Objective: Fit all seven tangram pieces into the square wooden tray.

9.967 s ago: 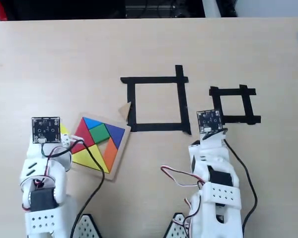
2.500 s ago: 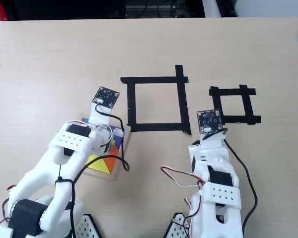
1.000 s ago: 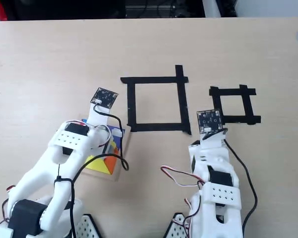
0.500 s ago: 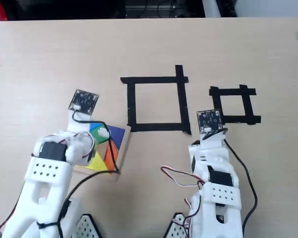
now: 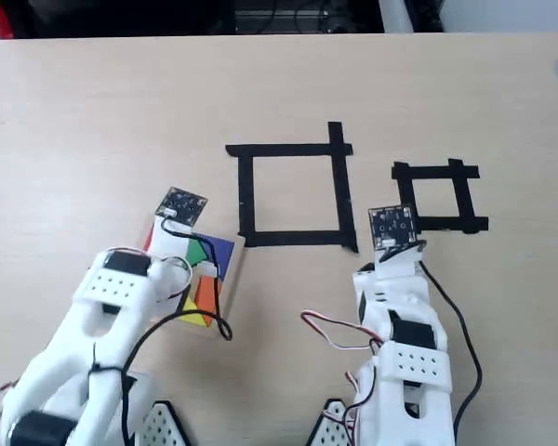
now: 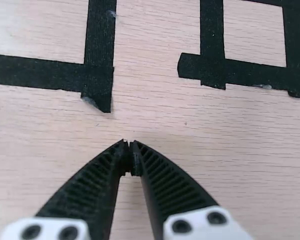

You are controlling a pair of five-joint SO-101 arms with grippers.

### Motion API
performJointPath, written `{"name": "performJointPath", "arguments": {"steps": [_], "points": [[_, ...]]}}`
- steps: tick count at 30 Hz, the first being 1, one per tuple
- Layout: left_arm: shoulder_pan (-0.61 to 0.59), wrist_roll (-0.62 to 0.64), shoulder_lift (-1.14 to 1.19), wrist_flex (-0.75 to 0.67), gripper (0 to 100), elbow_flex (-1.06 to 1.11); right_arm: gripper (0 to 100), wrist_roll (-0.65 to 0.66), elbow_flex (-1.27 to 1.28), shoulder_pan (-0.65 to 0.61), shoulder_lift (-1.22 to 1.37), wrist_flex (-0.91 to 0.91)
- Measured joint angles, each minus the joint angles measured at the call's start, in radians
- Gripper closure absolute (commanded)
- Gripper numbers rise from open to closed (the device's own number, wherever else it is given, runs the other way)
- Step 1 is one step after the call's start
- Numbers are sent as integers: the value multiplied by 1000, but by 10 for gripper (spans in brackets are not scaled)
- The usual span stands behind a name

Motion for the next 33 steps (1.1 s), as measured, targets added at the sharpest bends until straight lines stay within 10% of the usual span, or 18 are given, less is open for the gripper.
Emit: {"name": "performJointPath", "arguments": {"steps": [33], "points": [[92,49,216,-97,971,-133,986,0,0,0,0,0]]}}
